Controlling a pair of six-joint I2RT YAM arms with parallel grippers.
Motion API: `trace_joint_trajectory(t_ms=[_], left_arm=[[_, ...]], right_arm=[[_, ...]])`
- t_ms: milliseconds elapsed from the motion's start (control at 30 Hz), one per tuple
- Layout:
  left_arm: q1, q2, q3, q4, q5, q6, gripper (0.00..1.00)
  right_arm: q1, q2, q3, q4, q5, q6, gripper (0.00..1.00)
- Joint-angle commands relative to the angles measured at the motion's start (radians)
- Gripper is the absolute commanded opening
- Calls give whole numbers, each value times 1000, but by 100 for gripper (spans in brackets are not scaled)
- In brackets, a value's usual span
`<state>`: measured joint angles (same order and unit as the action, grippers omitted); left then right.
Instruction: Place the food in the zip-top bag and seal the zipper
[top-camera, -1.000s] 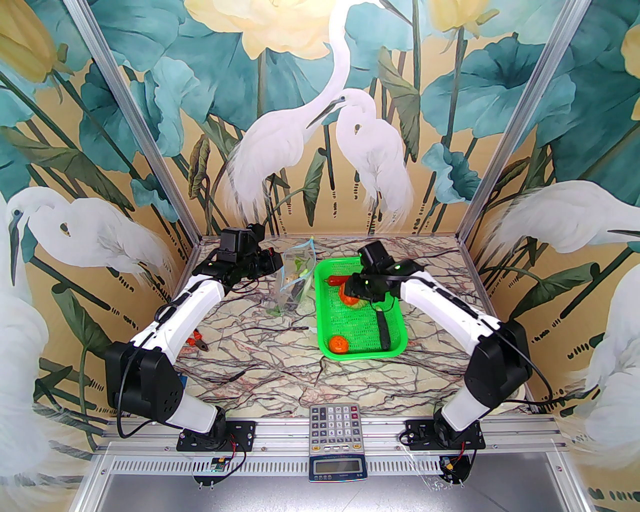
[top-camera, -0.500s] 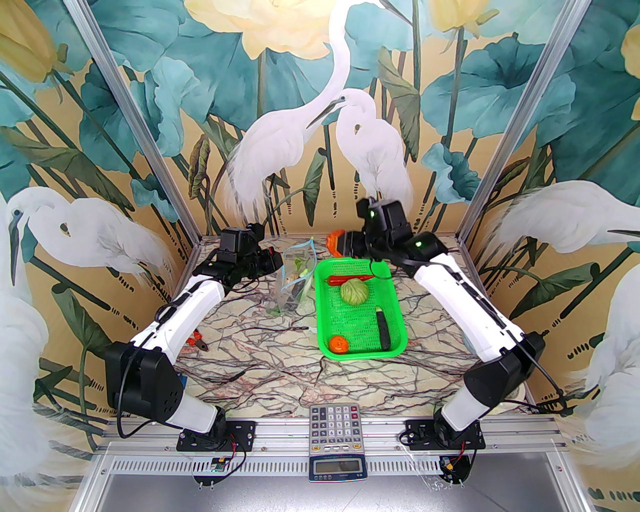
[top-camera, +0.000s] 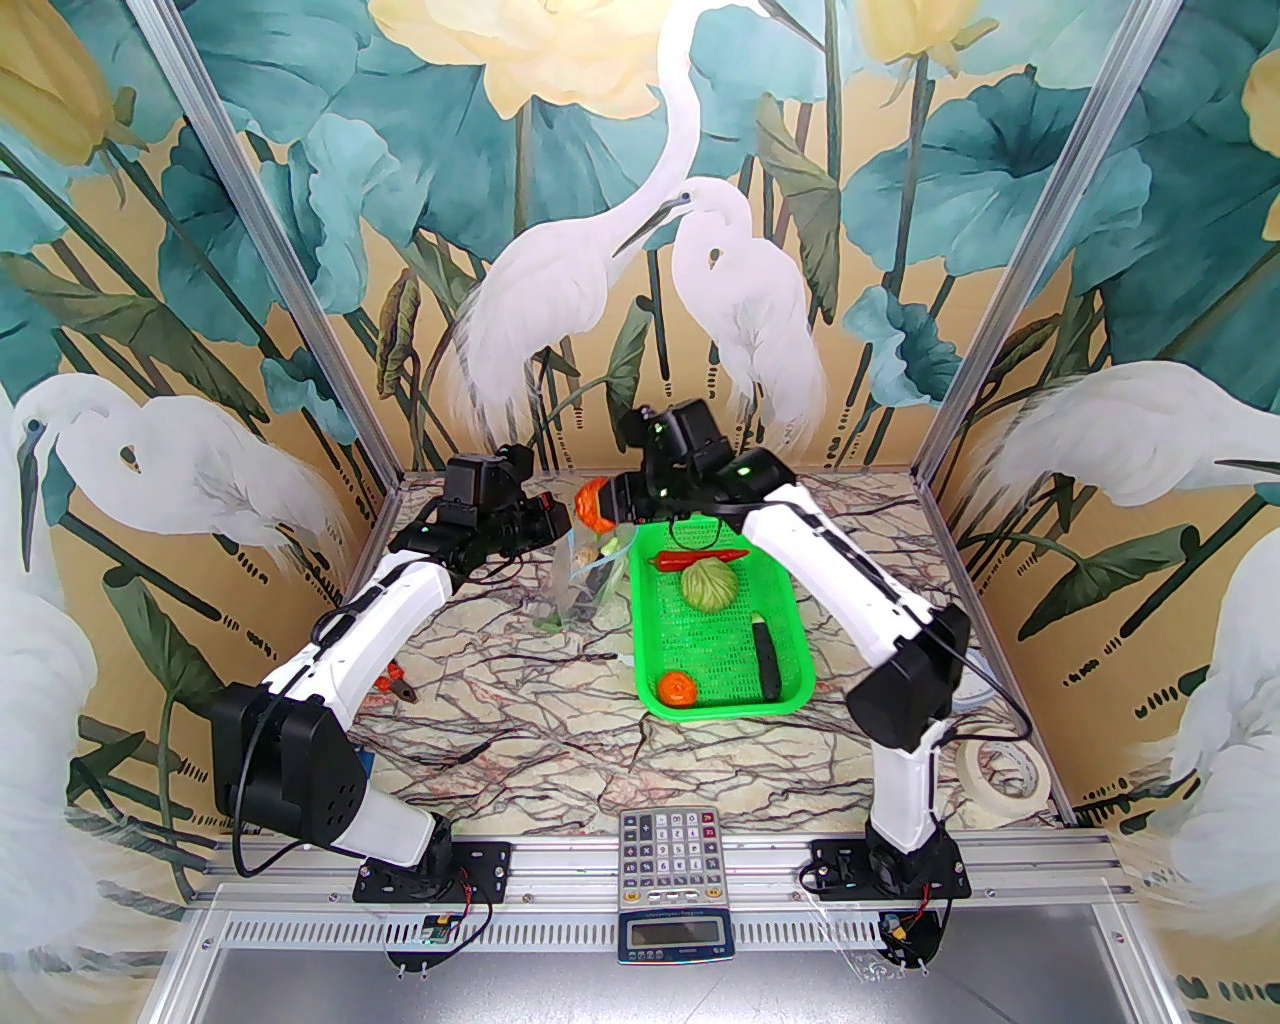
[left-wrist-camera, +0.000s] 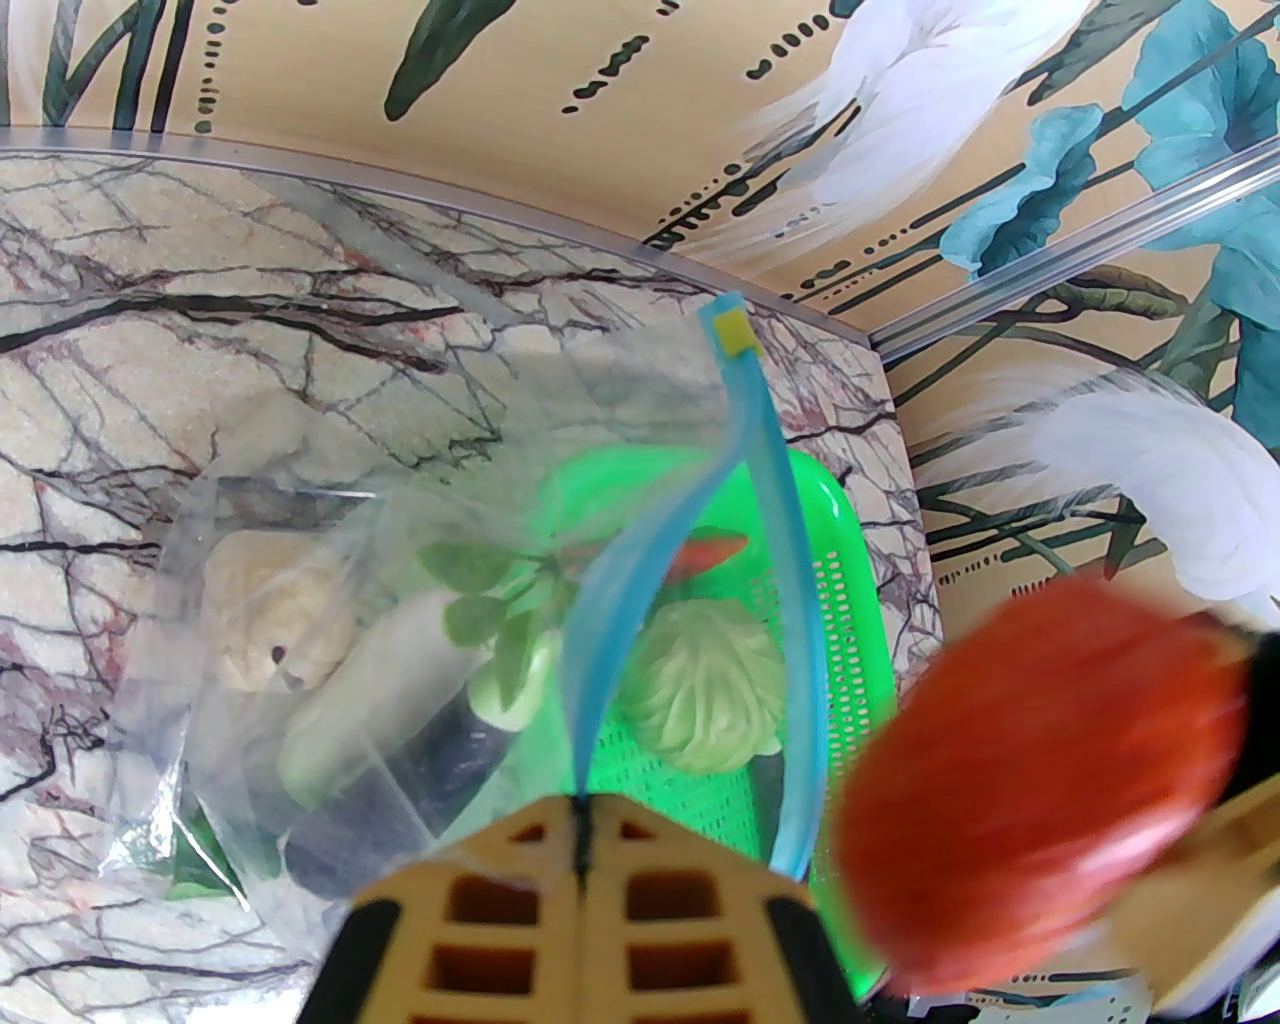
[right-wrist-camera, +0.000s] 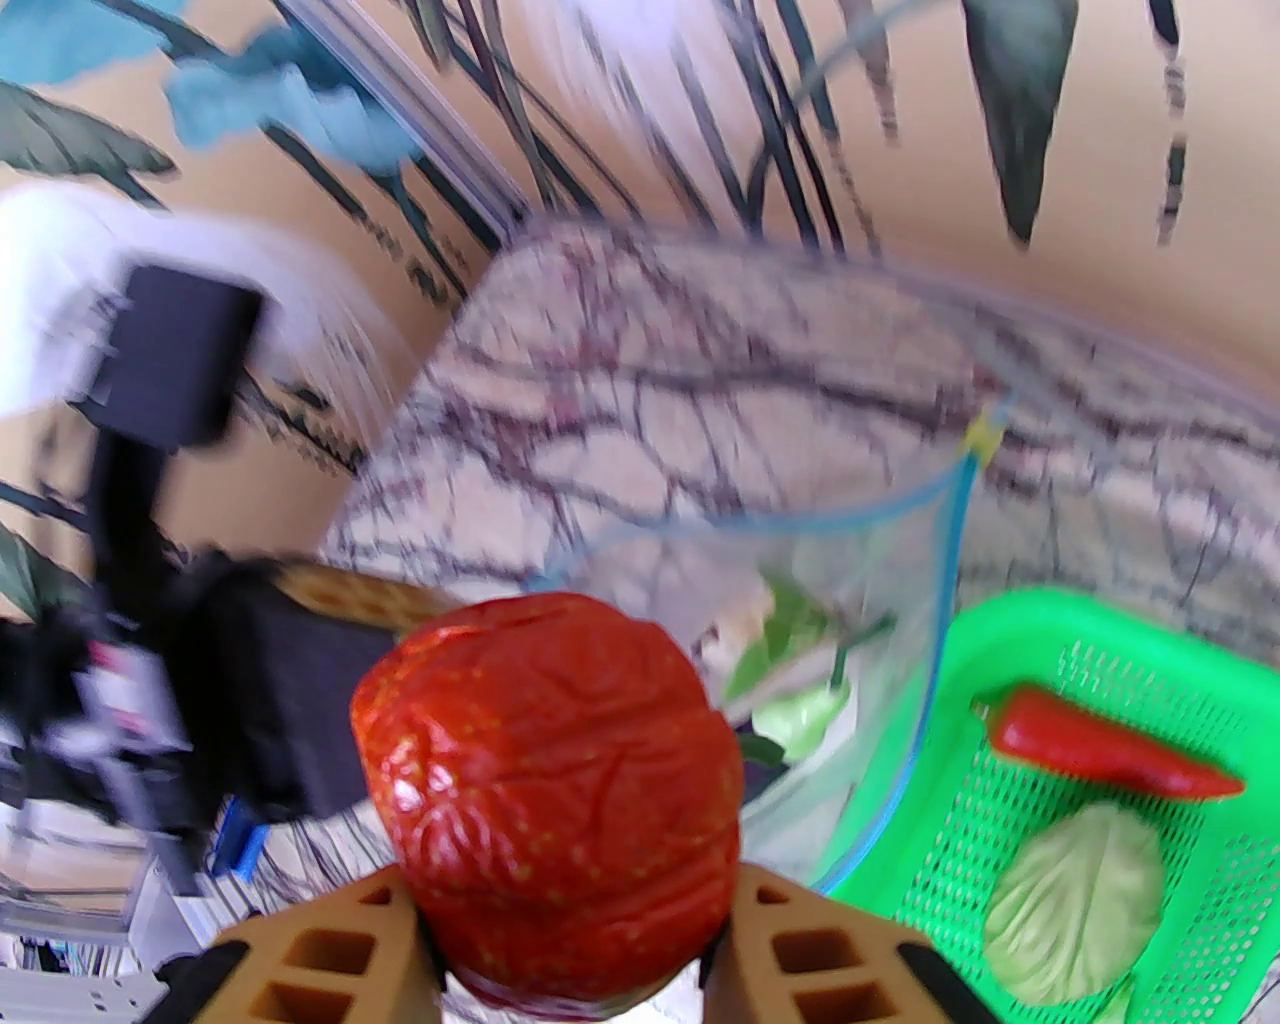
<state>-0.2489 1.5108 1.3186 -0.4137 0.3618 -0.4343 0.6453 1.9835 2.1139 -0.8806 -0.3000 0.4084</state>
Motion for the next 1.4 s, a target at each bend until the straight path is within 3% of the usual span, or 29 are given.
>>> trace_joint_trajectory(t_ms=[0,467,800,967,1200,1367], left_arm=[[-4,-38,-1,18,-17,-9,0],[-6,-39,-7,31,6,-18,0],[-5,-50,-13,29,11,-18,0],[-5,-57,-13,31,11,-17,0],[-5,-75,-24,24,5,-12,0],[-5,-91,-30,-1,-4,5,0]], right_arm=[[3,12,20,-59,4,-26,21],[25,141,116,-125,6,-34,33],[34,169,167,-146,7,-43,59],[33,163,174,-141,0,-47,64],[16,81,151,-134,68,-65,64],[-56,-71,2,-123,105,-61,65]])
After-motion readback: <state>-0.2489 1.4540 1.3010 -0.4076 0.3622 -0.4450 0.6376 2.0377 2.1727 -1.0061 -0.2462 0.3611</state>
